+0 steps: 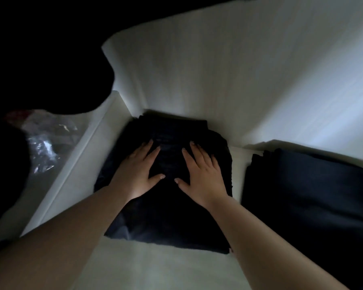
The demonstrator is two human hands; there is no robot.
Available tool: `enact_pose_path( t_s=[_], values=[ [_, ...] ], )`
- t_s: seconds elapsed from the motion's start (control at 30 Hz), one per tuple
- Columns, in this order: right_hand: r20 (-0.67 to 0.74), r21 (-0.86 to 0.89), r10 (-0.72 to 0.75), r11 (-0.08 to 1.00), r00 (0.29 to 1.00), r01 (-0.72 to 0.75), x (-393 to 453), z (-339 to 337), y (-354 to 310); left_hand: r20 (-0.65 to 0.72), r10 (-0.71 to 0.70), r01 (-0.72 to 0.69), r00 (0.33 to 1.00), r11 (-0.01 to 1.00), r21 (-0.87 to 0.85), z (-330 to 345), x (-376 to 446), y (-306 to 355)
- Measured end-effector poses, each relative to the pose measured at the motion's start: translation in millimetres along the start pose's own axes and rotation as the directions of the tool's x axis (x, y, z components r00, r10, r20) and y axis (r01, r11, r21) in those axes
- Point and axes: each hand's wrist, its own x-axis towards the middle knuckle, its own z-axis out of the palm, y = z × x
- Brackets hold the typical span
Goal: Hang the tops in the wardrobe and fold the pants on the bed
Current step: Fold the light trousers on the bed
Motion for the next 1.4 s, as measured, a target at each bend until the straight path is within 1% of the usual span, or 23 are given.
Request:
enact_pose_path(
  t_s=[0.03,0.07,0.1,0.13,0.17,0.23,0.27,0.33,0.4,0.47,0.5,0.53,0.6,0.67,0.77,0.83,0.9,1.0,1.07,1.17,1.27,1.33,1.4],
  values=[
    [0.01,0.069,0.003,0.998,1.0,-0.003,-1.2,-8.4,-1.2,-0.053,-0.054,0.046,0.997,0.988,-0.144,-5.9,-6.4,8.0],
    [0.01,0.187,0.033,0.982,0.999,-0.035,-4.3,-18.0,-2.5,-0.1,-0.141,0.101,0.985,0.939,-0.329,-11.1,-13.8,17.2],
    [0.003,0.322,0.091,0.943,0.996,-0.087,-10.3,-28.5,-4.5,-0.133,-0.236,0.142,0.962,0.857,-0.495,-15.3,-23.7,27.1],
    [-0.009,0.437,0.159,0.889,0.987,-0.139,-18.0,-37.7,-6.1,-0.153,-0.315,0.162,0.937,0.777,-0.609,-19.0,-33.7,36.8],
    [-0.015,0.51,0.216,0.842,0.976,-0.178,-26.8,-45.3,-7.6,-0.174,-0.369,0.165,0.913,0.724,-0.67,-21.2,-42.9,45.7],
    [-0.017,0.568,0.266,0.796,0.964,-0.209,-49.4,-61.6,-13.2,-0.17,-0.417,0.157,0.893,0.642,-0.75,-27.5,-64.4,65.8],
    [-0.013,0.583,0.275,0.783,0.961,-0.216,-60.5,-67.7,-16.1,-0.13,-0.423,0.161,0.897,0.585,-0.795,-31.3,-75.0,77.0],
    [0.002,0.631,0.296,0.741,0.955,-0.231,-82.7,-78.2,-21.6,-0.02,-0.43,0.18,0.903,0.42,-0.889,-38.6,-94.8,101.6],
    [0.022,0.705,0.312,0.669,0.95,-0.236,-110.8,-87.4,-33.3,0.073,-0.457,0.213,0.886,0.261,-0.942,-48.1,-122.6,125.6],
    [0.024,0.768,0.33,0.598,0.944,-0.228,-139.2,-94.5,-44.4,0.135,-0.473,0.221,0.87,0.132,-0.966,-58.2,-149.6,145.9],
    [0.025,0.793,0.336,0.567,0.942,-0.224,-154.8,-99.2,-51.3,0.153,-0.475,0.222,0.866,0.093,-0.971,-63.3,-166.8,153.7],
    [0.03,0.809,0.337,0.545,0.941,-0.221,-168.9,-103.7,-57.9,0.156,-0.479,0.222,0.864,0.083,-0.971,-68.1,-183.9,159.8],
    [0.034,0.816,0.314,0.539,0.949,-0.208,-198.2,-116.1,-73.2,0.141,-0.504,0.216,0.852,0.093,-0.972,-78.6,-223.6,170.1],
    [0.025,0.813,0.263,0.556,0.964,-0.173,-228.2,-128.2,-90.4,0.13,-0.546,0.19,0.828,0.054,-0.98,-87.8,-265.8,179.2],
    [0.01,0.787,0.161,0.608,0.987,-0.108,-277.2,-146.5,-120.5,0.113,-0.598,0.175,0.794,0.046,-0.983,-102.3,-330.6,193.0],
    [-0.005,0.775,0.087,0.629,0.996,-0.051,-313.8,-159.4,-142.2,0.072,-0.633,0.131,0.771,0.047,-0.99,-114.9,-377.9,203.4],
    [-0.012,0.776,0.023,0.631,1.0,-0.005,-349.7,-171.3,-162.9,0.029,-0.665,0.098,0.746,0.066,-0.993,-128.0,-426.0,214.5],
    [0.021,0.779,-0.081,0.626,0.996,0.035,-401.8,-186.2,-195.0,-0.015,-0.698,0.052,0.716,0.075,-0.996,-146.0,-496.0,229.3],
    [0.065,0.777,-0.198,0.625,0.978,0.075,-438.2,-194.9,-223.8,-0.047,-0.723,0.018,0.689,0.083,-0.996,-158.0,-548.4,236.7],
    [0.09,0.765,-0.347,0.625,0.933,0.159,-475.2,-206.7,-261.1,-0.103,-0.739,-0.032,0.665,0.11,-0.993,-174.5,-607.9,241.5],
    [0.114,0.745,-0.455,0.627,0.883,0.227,-495.8,-214.2,-299.2,-0.155,-0.791,-0.078,0.591,0.135,-0.988,-190.1,-658.8,240.0],
    [0.137,0.743,-0.529,0.614,0.837,0.266,-504.8,-216.2,-325.7,-0.193,-0.835,-0.106,0.515,0.162,-0.981,-198.1,-692.8,236.7],
    [0.155,0.743,-0.587,0.6,0.795,0.298,-510.1,-216.8,-348.5,-0.222,-0.865,-0.099,0.451,0.199,-0.975,-204.9,-724.7,234.3]
  ],
)
